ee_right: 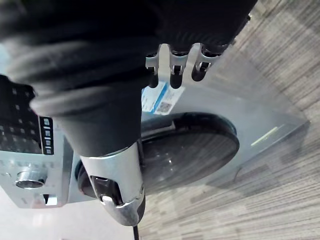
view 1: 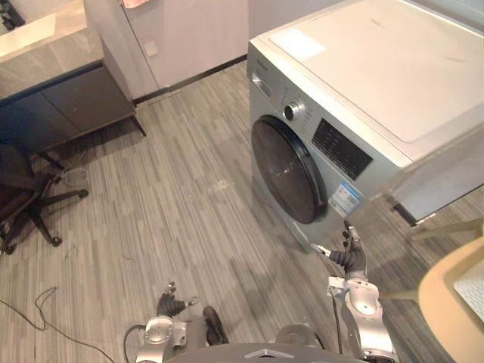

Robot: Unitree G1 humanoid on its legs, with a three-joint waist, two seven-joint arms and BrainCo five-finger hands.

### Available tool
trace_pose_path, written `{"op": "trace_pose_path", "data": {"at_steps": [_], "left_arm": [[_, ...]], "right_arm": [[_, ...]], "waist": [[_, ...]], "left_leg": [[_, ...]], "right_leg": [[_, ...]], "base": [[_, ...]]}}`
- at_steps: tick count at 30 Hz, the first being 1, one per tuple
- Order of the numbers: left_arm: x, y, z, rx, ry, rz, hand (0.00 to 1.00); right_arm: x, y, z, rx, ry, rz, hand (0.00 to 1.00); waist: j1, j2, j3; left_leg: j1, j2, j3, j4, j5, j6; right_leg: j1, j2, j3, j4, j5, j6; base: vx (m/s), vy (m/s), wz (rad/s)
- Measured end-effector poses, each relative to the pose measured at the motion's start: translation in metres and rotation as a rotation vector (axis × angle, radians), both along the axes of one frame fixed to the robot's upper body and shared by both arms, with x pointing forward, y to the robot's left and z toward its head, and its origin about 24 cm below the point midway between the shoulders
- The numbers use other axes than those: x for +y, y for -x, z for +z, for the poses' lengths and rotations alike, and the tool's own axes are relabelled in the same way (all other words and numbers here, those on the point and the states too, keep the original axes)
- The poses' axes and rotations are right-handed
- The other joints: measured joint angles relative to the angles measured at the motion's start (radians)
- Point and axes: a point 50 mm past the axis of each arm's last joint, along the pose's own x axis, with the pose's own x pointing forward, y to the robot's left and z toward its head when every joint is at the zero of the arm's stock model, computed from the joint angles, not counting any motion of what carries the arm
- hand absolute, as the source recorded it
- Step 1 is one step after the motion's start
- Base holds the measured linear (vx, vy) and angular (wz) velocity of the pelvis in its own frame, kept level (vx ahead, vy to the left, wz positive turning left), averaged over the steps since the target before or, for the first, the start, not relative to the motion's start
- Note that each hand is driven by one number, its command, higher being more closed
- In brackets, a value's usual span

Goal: Pick up the laundry basket with both hands and put the clothes into the washing machine.

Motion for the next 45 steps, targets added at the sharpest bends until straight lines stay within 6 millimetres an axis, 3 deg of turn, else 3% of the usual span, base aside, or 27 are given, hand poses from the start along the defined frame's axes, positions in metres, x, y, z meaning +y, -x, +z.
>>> {"op": "trace_pose_path", "data": {"at_steps": [1, 2, 3, 5, 6, 7, 8, 9, 10, 11, 12, 13, 15, 19, 25, 28, 31, 35, 41, 45], "left_arm": [[0.000, 0.000, 0.000, 0.002, 0.000, -0.002, 0.00], [-0.001, 0.002, -0.001, 0.012, -0.001, -0.011, 0.00], [-0.002, 0.005, -0.002, 0.017, -0.001, -0.017, 0.00], [-0.002, 0.005, -0.002, 0.024, -0.007, -0.036, 0.00], [-0.001, 0.006, -0.002, 0.029, -0.011, -0.035, 0.00], [-0.001, 0.004, -0.002, 0.029, -0.013, -0.034, 0.00], [-0.002, 0.003, -0.002, 0.027, -0.015, -0.033, 0.00], [-0.002, 0.001, -0.001, 0.022, -0.017, -0.033, 0.00], [0.003, 0.002, -0.001, 0.023, -0.036, -0.039, 0.00], [0.003, 0.001, -0.001, 0.024, -0.039, -0.050, 0.00], [-0.012, -0.002, -0.003, 0.030, -0.003, -0.066, 0.00], [-0.024, -0.005, -0.001, 0.015, 0.024, -0.079, 0.00], [-0.026, -0.007, 0.000, 0.002, 0.031, -0.080, 0.00], [-0.020, -0.009, 0.000, 0.002, 0.023, -0.038, 0.00], [-0.008, -0.005, -0.001, 0.015, -0.001, -0.019, 0.00], [-0.003, -0.004, -0.001, 0.017, -0.016, -0.021, 0.00], [-0.002, -0.004, -0.002, 0.020, -0.014, -0.027, 0.00], [-0.002, -0.005, -0.001, 0.019, -0.001, -0.048, 0.00], [-0.002, -0.005, -0.001, 0.020, 0.035, -0.019, 0.00], [-0.003, -0.016, 0.008, -0.050, 0.065, 0.018, 0.00]], "right_arm": [[0.000, -0.001, 0.000, 0.003, 0.010, 0.003, 0.00], [0.001, -0.002, -0.001, 0.013, 0.027, 0.009, 0.00], [0.001, -0.004, -0.001, 0.018, 0.031, 0.010, 0.00], [0.004, -0.011, 0.004, 0.000, 0.061, 0.023, 0.00], [0.002, -0.015, 0.008, -0.016, 0.073, 0.022, 0.00], [0.000, -0.018, 0.013, -0.033, 0.092, 0.021, 0.00], [-0.001, -0.019, 0.015, -0.039, 0.104, 0.023, 0.00], [-0.003, -0.022, 0.021, -0.053, 0.134, 0.032, 0.00], [-0.003, -0.022, 0.023, -0.053, 0.148, 0.054, 0.00], [0.006, -0.023, 0.020, -0.039, 0.147, 0.105, 0.00], [0.007, -0.025, 0.019, -0.020, 0.172, 0.142, 0.00], [0.009, -0.026, 0.021, -0.032, 0.165, 0.140, 0.00], [0.010, -0.025, 0.020, -0.030, 0.155, 0.136, 0.00], [-0.001, -0.026, 0.024, -0.032, 0.173, 0.089, 0.00], [-0.010, -0.026, 0.027, -0.049, 0.139, 0.053, 0.00], [-0.008, -0.029, 0.023, -0.041, 0.070, 0.090, 0.00], [-0.009, -0.036, 0.006, 0.031, -0.096, 0.183, 0.00], [0.000, -0.040, -0.001, 0.036, -0.341, 0.263, 0.00], [0.029, -0.032, -0.024, 0.067, -0.667, 0.290, 0.00], [0.063, -0.025, -0.046, 0.130, -0.826, 0.298, 0.00]], "waist": [[0.000, -0.001, 0.001], [-0.006, -0.001, 0.000], [-0.012, 0.009, 0.000], [-0.011, 0.018, 0.012], [-0.012, 0.025, 0.016], [-0.014, 0.036, 0.025], [-0.016, 0.043, 0.031], [-0.018, 0.056, 0.043], [-0.023, 0.038, 0.049], [-0.026, 0.032, 0.068], [-0.020, 0.083, 0.080], [-0.015, 0.108, 0.083], [-0.019, 0.108, 0.085], [-0.007, 0.090, 0.095], [0.008, 0.086, 0.098], [0.012, 0.075, 0.105], [0.015, 0.074, 0.105], [0.018, 0.074, 0.106], [0.024, 0.071, 0.104], [0.042, 0.066, 0.101]], "left_leg": [[0.023, -0.010, 0.006, -0.018, -0.001, 0.002], [0.070, -0.027, 0.012, -0.044, -0.005, 0.008], [0.107, -0.026, 0.014, -0.068, -0.009, 0.014], [0.179, -0.022, 0.018, -0.114, -0.010, 0.017], [0.217, -0.019, 0.020, -0.139, -0.010, 0.017], [0.241, -0.005, 0.021, -0.147, -0.010, 0.016], [0.248, 0.003, 0.021, -0.144, -0.010, 0.016], [0.252, 0.025, 0.020, -0.121, -0.019, -0.001], [0.254, 0.030, 0.022, -0.083, -0.043, -0.049], [0.254, 0.035, 0.017, -0.065, -0.067, -0.084], [0.247, 0.076, 0.008, -0.071, -0.078, -0.091], [0.231, 0.065, -0.020, -0.115, -0.069, -0.091], [0.203, 0.038, -0.042, -0.157, -0.034, -0.071], [0.178, 0.036, -0.076, -0.165, -0.023, -0.082], [0.163, 0.036, -0.093, -0.163, -0.024, -0.078], [0.163, 0.036, -0.093, -0.162, -0.021, -0.077], [0.151, 0.037, -0.098, -0.164, -0.016, -0.074], [0.144, 0.038, -0.115, -0.166, -0.003, -0.074], [0.154, 0.036, -0.121, -0.197, 0.039, -0.075], [0.153, 0.042, -0.124, -0.204, 0.039, -0.074]], "right_leg": [[-0.037, 0.000, 0.012, 0.081, 0.030, 0.029], [-0.087, 0.004, 0.021, 0.214, 0.116, 0.073], [-0.125, 0.017, 0.024, 0.308, 0.179, 0.078], [-0.221, 0.038, -0.026, 0.478, 0.119, 0.039], [-0.295, 0.036, -0.108, 0.530, 0.039, -0.040], [-0.360, 0.034, -0.193, 0.515, -0.018, -0.085], [-0.389, 0.033, -0.230, 0.484, -0.038, -0.100], [-0.423, 0.033, -0.288, 0.345, -0.038, -0.116], [-0.404, 0.032, -0.307, 0.075, 0.082, -0.149], [-0.387, 0.036, -0.295, 0.014, 0.198, -0.118], [-0.372, 0.082, -0.318, -0.013, 0.208, -0.138], [-0.368, 0.094, -0.326, -0.045, 0.216, -0.140], [-0.360, 0.094, -0.344, -0.064, 0.216, -0.140], [-0.323, 0.077, -0.397, -0.118, 0.236, -0.129], [-0.271, 0.069, -0.426, -0.212, 0.294, -0.120], [-0.264, 0.068, -0.428, -0.232, 0.305, -0.119], [-0.264, 0.067, -0.440, -0.254, 0.316, -0.118], [-0.259, 0.067, -0.451, -0.274, 0.326, -0.121], [-0.218, 0.070, -0.471, -0.340, 0.351, -0.126], [-0.183, 0.081, -0.488, -0.400, 0.386, -0.127]], "base": [[0.32, 0.138, -0.20], [0.30, 0.124, -0.08], [0.34, 0.114, -0.17], [0.27, 0.029, -0.24], [0.26, -0.081, -0.21], [0.26, -0.121, -0.19], [0.25, -0.211, -0.05], [0.25, -0.277, 0.07], [0.26, -0.297, 0.15], [0.28, -0.323, 0.03], [0.21, -0.237, -0.02], [0.15, -0.174, -0.03], [0.04, -0.057, 0.17], [-0.02, -0.004, 0.36], [-0.02, 0.066, 0.12], [0.01, 0.026, 0.00], [0.01, 0.000, 0.04], [0.02, -0.017, 0.10], [-0.02, -0.019, 0.06], [-0.04, -0.004, 0.08]]}}
